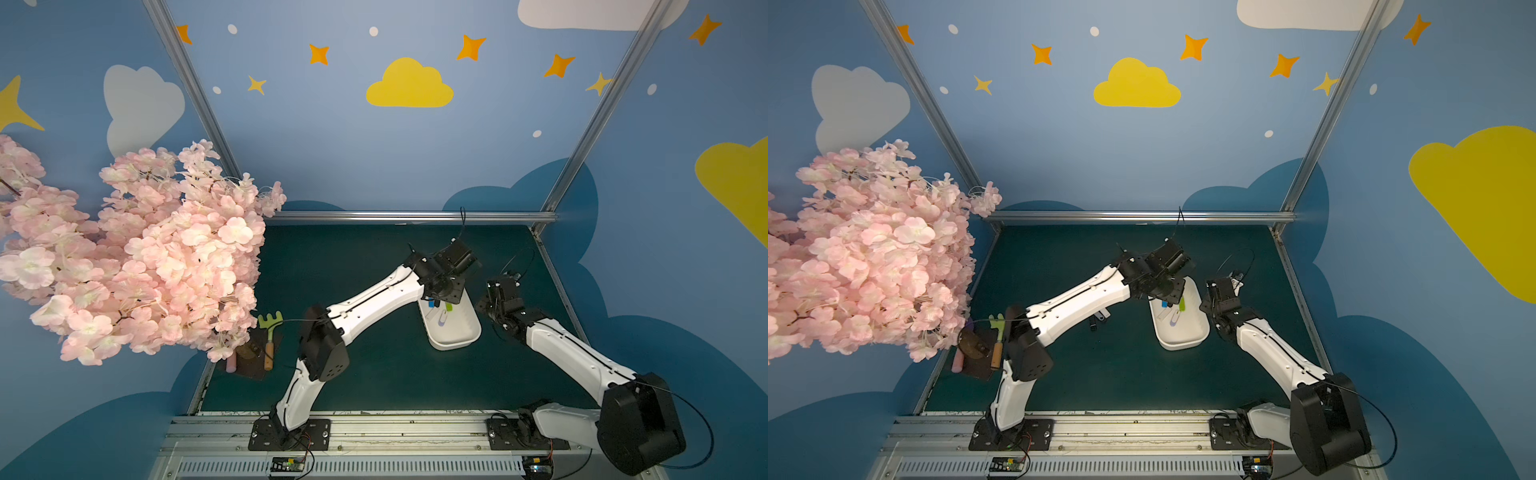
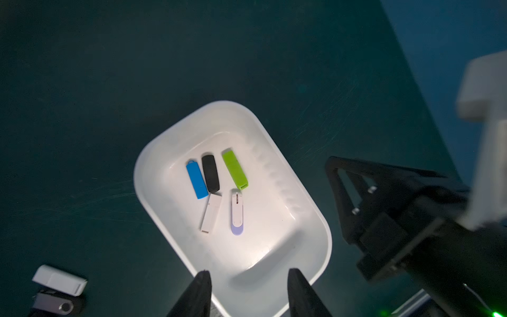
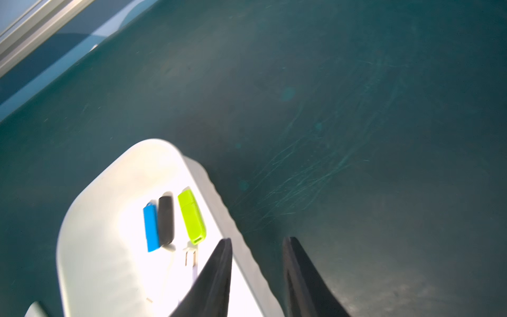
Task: Put the usb flash drive into the storage box
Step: Place the USB flash in the storage box, then pick up the USB flash from the center of the board.
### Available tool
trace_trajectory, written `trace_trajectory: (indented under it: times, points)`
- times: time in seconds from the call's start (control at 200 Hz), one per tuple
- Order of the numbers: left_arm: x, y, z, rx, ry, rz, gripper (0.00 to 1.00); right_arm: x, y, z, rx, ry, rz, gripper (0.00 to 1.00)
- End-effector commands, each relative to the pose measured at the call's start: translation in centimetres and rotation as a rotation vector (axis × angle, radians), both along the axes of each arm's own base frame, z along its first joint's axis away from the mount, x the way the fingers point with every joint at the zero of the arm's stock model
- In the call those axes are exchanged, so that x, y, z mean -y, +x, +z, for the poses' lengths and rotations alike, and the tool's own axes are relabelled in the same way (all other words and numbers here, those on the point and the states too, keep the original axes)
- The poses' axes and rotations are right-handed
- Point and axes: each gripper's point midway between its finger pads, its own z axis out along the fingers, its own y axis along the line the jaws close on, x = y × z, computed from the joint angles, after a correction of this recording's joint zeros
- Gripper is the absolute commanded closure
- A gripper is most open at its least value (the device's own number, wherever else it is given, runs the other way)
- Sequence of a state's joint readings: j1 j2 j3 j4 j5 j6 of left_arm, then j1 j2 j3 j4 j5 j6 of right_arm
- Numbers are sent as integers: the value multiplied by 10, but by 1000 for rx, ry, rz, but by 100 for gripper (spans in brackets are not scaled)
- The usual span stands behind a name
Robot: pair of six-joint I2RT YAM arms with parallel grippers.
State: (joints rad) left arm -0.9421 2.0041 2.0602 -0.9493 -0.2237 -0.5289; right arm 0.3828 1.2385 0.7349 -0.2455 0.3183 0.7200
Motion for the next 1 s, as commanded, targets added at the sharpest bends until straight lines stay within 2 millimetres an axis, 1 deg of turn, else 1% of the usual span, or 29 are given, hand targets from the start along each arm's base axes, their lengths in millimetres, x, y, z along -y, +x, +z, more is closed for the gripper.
trace_trajectory:
  times: [0.0, 0.02, 0.025, 0.08, 0.17, 0.23, 0.305, 0.32, 0.38, 0.44, 0.496, 0.596, 0.681, 0.696, 0.731, 0.761, 0.831, 0.921, 0.996]
  points:
    - [-54, -12, 19, 76, 91, 66, 49, -23, 8, 27, 66, 7, 174, 65]
    - [-65, -15, 22, 87, 98, 81, 49, -26, 8, 29, 70, 5, 192, 66]
    - [-67, -15, 20, 87, 104, 85, 48, -27, 8, 30, 72, 6, 197, 66]
    - [-95, -27, 30, 109, 102, 114, 46, -38, 8, 36, 89, 12, 253, 67]
    - [-143, -47, 30, 137, 109, 173, 44, -65, 6, 48, 148, 15, 385, 66]
    - [-175, -61, 28, 154, 101, 202, 40, -92, 3, 53, 184, 37, 513, 66]
    - [-217, -77, 24, 150, 92, 266, 38, -124, -4, 52, 172, 51, 634, 67]
    - [-225, -79, 19, 141, 102, 279, 38, -131, -5, 51, 168, 47, 656, 67]
    - [-257, -92, 19, 140, 92, 332, 36, -157, -12, 49, 152, 31, 751, 68]
    - [-281, -105, 20, 143, 82, 365, 35, -181, -20, 45, 118, 30, 820, 68]
    - [-299, -115, 21, 148, 83, 389, 35, -206, -28, 41, 74, 76, 894, 68]
    - [-325, -128, 23, 174, 115, 421, 34, -243, -41, 31, -18, 134, 969, 69]
    - [-340, -134, 21, 180, 157, 441, 34, -267, -50, 18, -97, 117, 996, 70]
    - [-342, -135, 20, 179, 162, 440, 34, -272, -51, 19, -106, 113, 999, 70]
    - [-345, -135, 17, 181, 173, 444, 34, -280, -54, 11, -145, 96, 1002, 70]
    - [-348, -134, 17, 189, 171, 461, 31, -287, -57, 5, -173, 84, 1007, 70]
    - [-344, -132, 17, 205, 146, 439, 31, -304, -62, -6, -228, 72, 1018, 71]
    - [-350, -130, 15, 206, 138, 473, 31, -325, -70, -23, -286, 77, 1041, 71]
    - [-348, -129, 14, 208, 114, 467, 31, -339, -75, -38, -342, 77, 1045, 72]
